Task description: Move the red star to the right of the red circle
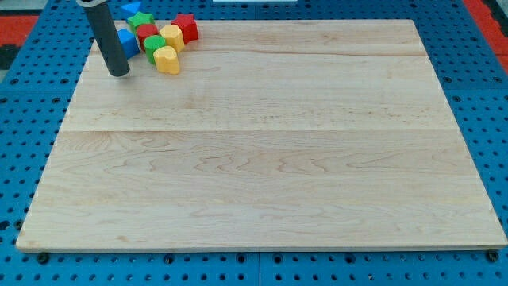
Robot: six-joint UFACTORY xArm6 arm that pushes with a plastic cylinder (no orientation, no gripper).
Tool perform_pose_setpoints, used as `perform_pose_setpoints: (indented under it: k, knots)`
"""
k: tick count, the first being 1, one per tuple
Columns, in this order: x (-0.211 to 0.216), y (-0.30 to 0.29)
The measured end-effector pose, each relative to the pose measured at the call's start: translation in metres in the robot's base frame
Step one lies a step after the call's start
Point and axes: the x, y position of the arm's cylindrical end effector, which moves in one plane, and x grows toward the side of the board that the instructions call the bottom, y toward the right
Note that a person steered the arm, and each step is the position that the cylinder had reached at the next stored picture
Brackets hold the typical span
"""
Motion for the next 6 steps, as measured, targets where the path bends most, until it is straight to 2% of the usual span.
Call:
perform_pose_setpoints:
  k: [6]
  knots:
    - [0.0011, 0.0011]
